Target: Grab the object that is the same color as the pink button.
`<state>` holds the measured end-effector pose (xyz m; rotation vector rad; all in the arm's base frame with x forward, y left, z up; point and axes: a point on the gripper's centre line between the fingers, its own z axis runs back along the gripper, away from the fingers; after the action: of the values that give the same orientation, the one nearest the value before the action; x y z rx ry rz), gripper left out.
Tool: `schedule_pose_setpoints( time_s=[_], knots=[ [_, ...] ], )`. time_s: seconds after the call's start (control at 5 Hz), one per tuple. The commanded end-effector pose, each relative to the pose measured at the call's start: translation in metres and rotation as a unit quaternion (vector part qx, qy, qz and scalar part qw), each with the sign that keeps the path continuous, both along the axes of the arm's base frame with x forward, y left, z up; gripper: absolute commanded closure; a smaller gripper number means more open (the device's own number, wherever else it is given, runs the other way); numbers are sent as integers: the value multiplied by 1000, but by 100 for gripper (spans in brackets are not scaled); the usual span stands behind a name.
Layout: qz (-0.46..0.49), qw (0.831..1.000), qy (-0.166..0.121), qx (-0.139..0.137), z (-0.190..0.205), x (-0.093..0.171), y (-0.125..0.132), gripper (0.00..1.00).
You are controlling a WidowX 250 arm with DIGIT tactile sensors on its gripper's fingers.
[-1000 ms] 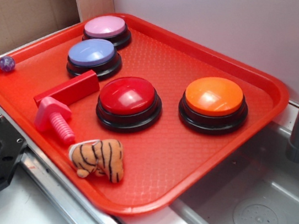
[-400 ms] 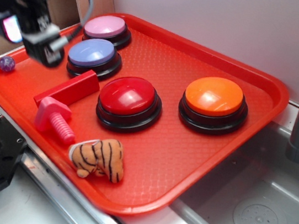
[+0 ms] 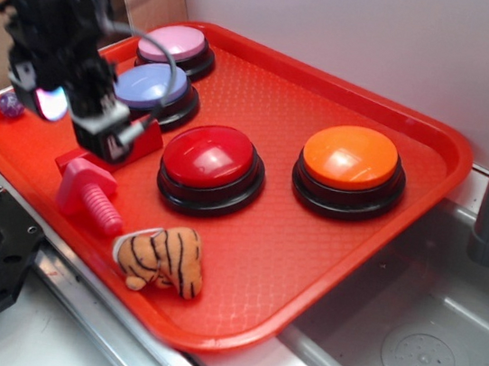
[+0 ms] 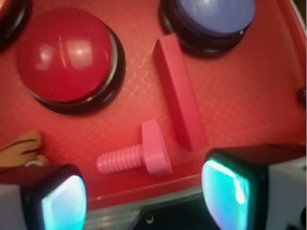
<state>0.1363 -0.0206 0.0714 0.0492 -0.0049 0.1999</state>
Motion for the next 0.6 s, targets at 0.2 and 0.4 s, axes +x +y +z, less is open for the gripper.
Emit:
schedule_pose_setpoints(
  time_s=[0.2,0.4],
  knots=[
    [92,996,8,-4,-37,-2,6,0],
    [150,988,-3,-21,-39,-7,6,92]
  ],
)
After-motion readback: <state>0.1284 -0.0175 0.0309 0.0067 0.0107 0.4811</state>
